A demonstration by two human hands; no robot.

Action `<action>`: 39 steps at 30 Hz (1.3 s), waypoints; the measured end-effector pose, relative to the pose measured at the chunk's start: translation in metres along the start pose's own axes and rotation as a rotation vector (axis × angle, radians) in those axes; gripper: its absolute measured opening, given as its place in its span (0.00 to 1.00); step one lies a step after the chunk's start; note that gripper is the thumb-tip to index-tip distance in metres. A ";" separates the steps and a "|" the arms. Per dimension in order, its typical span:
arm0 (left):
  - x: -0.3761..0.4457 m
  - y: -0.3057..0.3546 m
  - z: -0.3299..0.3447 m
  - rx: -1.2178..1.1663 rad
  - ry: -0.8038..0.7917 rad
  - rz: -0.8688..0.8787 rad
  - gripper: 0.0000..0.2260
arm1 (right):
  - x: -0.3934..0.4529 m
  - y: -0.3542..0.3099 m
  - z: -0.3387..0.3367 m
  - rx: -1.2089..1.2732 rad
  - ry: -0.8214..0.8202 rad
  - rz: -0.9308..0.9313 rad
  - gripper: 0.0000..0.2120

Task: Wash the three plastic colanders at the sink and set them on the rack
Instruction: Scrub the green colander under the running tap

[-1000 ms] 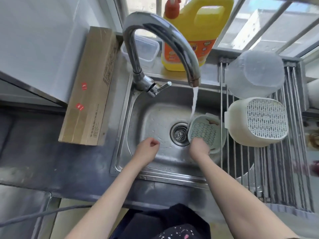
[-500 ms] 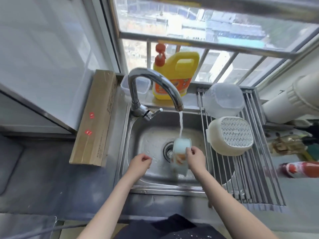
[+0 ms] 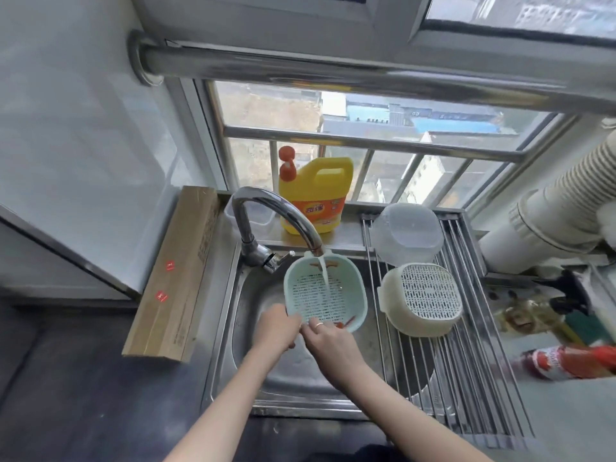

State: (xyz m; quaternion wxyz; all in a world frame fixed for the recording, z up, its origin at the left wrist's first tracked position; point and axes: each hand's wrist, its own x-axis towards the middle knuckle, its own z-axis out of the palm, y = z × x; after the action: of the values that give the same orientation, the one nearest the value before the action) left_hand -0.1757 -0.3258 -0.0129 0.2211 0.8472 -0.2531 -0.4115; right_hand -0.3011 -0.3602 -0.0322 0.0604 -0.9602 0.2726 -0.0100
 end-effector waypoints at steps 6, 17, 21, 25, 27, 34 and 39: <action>0.023 -0.013 -0.006 0.256 0.099 0.016 0.13 | 0.005 0.041 -0.034 0.477 -0.050 0.095 0.14; 0.039 0.013 -0.033 0.446 0.060 0.163 0.15 | 0.037 0.106 -0.017 0.724 -0.292 0.589 0.06; 0.016 0.003 -0.022 0.421 0.114 0.017 0.20 | 0.026 0.084 -0.003 0.941 -0.159 0.782 0.08; 0.003 -0.014 -0.003 -0.085 -0.016 -0.129 0.14 | 0.017 0.063 -0.006 0.916 0.079 0.782 0.05; 0.009 -0.021 0.000 -0.316 -0.064 -0.188 0.12 | 0.015 0.060 -0.014 0.890 0.176 0.713 0.05; 0.021 -0.001 0.005 -0.766 -0.071 -0.282 0.11 | 0.014 0.065 -0.023 0.979 0.258 0.669 0.19; 0.025 0.008 0.019 -0.705 0.032 -0.249 0.09 | -0.007 0.066 -0.027 0.680 0.459 0.640 0.11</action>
State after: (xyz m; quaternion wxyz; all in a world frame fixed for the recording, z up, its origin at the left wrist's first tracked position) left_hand -0.1793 -0.3506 -0.0334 0.4514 0.7497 0.0124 -0.4838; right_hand -0.3431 -0.4146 -0.0136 0.3077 -0.7280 0.5401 -0.2893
